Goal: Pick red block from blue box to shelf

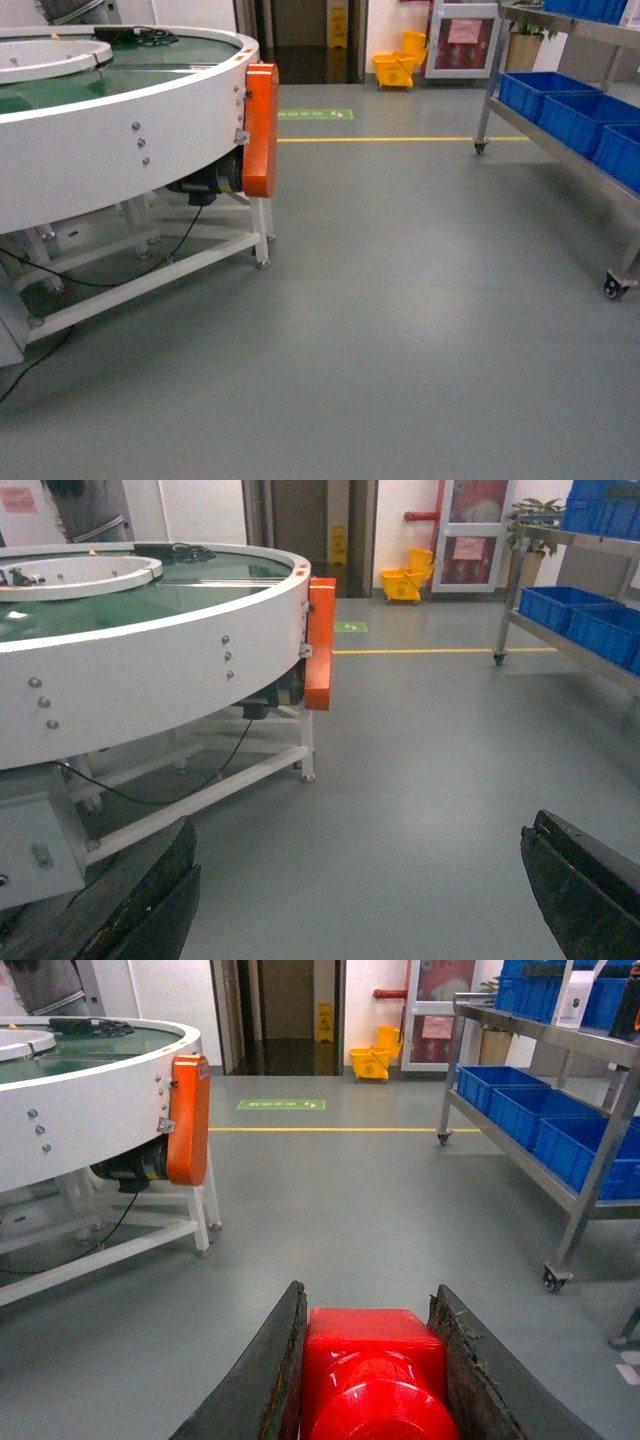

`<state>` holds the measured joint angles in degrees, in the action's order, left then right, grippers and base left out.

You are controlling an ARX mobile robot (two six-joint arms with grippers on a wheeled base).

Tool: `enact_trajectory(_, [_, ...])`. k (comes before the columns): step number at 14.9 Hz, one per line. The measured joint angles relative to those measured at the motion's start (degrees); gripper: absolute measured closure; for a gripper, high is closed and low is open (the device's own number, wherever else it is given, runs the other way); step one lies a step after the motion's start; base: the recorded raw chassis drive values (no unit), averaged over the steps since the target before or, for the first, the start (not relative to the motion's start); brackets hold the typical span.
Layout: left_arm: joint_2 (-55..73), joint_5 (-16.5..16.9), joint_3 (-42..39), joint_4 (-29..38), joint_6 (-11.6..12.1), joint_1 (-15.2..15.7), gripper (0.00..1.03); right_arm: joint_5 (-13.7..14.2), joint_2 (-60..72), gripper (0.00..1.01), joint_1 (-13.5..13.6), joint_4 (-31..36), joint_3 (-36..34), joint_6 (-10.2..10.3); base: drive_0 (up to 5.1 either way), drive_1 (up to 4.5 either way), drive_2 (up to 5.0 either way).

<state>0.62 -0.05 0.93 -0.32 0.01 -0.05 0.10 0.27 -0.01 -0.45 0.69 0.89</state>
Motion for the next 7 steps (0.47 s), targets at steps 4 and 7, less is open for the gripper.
enact_trajectory(4, [0.0,0.04,0.0,0.09,0.0,0.04,0.05,0.0,0.0,0.72,0.0,0.22,0.0,-0.07,0.0,4.27,-4.3])
enact_trajectory(7, [0.0,0.04,0.0,-0.07,0.0,0.04,0.05,-0.02,0.0,0.72,0.0,0.09,0.0,-0.07,0.1,4.4,-4.2])
